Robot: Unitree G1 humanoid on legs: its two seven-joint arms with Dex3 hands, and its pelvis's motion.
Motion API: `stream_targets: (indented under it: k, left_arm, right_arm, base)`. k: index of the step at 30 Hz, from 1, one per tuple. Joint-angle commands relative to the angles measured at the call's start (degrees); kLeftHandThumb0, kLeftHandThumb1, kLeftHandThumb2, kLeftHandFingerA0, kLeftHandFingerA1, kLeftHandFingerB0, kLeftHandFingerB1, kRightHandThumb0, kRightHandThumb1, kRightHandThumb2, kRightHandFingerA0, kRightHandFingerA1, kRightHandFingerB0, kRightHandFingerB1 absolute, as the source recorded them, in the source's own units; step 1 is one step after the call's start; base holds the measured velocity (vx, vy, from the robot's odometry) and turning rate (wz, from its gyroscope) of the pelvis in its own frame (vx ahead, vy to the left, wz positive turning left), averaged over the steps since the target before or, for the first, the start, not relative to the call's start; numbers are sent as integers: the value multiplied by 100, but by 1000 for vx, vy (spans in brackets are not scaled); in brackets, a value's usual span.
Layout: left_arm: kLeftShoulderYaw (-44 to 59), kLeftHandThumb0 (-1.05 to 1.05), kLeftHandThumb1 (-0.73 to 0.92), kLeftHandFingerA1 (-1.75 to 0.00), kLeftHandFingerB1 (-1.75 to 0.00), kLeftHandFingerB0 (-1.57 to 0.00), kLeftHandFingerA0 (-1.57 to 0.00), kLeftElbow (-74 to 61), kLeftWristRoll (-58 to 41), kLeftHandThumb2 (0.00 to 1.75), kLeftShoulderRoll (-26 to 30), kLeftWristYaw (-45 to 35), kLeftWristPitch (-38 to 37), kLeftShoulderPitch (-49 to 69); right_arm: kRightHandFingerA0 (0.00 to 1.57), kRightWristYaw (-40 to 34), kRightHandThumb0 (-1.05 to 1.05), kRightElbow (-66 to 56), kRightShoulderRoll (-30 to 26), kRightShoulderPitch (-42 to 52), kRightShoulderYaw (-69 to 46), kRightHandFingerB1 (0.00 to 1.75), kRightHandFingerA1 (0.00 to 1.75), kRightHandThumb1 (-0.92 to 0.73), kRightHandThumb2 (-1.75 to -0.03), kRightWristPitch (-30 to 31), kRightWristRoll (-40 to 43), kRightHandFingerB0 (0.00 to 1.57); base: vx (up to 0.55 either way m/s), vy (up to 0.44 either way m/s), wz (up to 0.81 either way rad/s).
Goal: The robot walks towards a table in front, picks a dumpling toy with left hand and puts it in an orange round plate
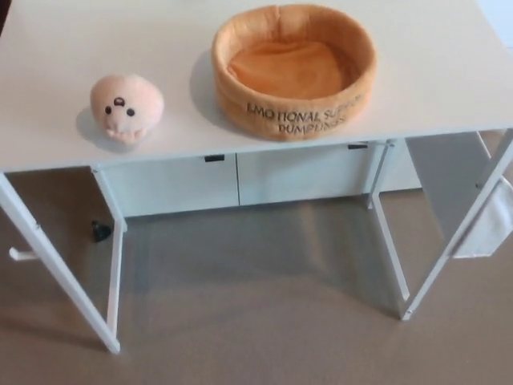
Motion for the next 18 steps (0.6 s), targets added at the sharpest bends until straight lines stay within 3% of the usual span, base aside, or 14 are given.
stream_targets:
  k: [1,3,4,5,6,7,10,11,13,14,15,17,18]
  left_arm:
    - [58,-43,53,-58,-47,-35,-56,35,-16,80,89,-73,20,-34]
    - [36,-40,55,-55,-47,-36,-53,3,14,79,103,-48,15,-30]
    - [32,-33,66,-43,-35,-42,-58,-3,17,59,104,-58,47,-51]
    - [44,-41,55,-56,-47,-35,-52,8,0,79,99,-90,59,-63]
    - [48,-41,55,-56,-47,-35,-52,12,-5,79,98,-99,61,-65]
    - [47,-34,66,-47,-36,-41,-59,12,-1,60,101,-101,59,-70]
    - [-1,-34,67,-46,-35,-41,-60,-11,59,60,124,-29,30,-60]
    - [11,-41,55,-56,-47,-35,-52,-30,37,80,130,-55,18,-54]
    - [-38,-41,55,-56,-46,-34,-53,-11,91,80,135,-31,51,-78]
    - [-37,-32,66,-46,-35,-41,-61,-11,89,59,133,-18,47,-76]
    - [-35,-44,54,-57,-47,-34,-54,2,84,81,131,-23,50,-91]
    - [-32,-44,54,-57,-47,-34,-54,22,80,81,130,-39,57,-116]
    - [-33,-34,65,-47,-35,-41,-62,12,77,59,137,-40,46,-113]
  right_arm:
    - [67,84,-31,-16,-43,-13,-54,36,43,-62,-58,45,49,49]
    - [68,74,-31,-21,-37,-4,-63,36,44,-62,-59,35,50,50]
    - [68,62,-31,-50,-35,-1,-62,37,45,-62,-59,32,50,51]
    - [68,57,-31,-47,-36,6,-53,36,43,-63,-59,24,35,50]
    - [68,56,-31,-46,-37,8,-50,36,43,-63,-59,22,31,50]
    - [68,51,-31,-47,-37,7,-42,37,44,-62,-59,21,19,50]
    - [68,41,-32,-33,-29,8,-42,37,44,-61,-59,7,15,50]
    - [70,43,-32,-26,-21,7,-56,37,46,-61,-59,20,29,50]
    - [69,36,-32,-17,-26,5,-27,37,46,-62,-60,39,-3,50]
    - [69,44,-32,-22,-26,3,-33,37,46,-63,-59,41,6,51]
    - [69,47,-32,-18,-22,-11,-36,37,44,-62,-59,57,9,51]
    - [69,47,-32,-7,-15,-31,-36,37,44,-62,-59,79,9,51]
    - [69,49,-31,-9,-13,-30,-43,37,44,-62,-59,76,17,51]
  base:
    - [272,238,1]
    - [380,147,-6]
    - [363,119,4]
    - [200,164,3]
    - [199,128,7]
    - [178,127,5]
    - [176,74,5]
    - [198,53,7]
    - [173,-5,11]
    - [226,-63,12]
    - [266,-121,6]
    - [355,-140,11]
    - [457,-21,49]
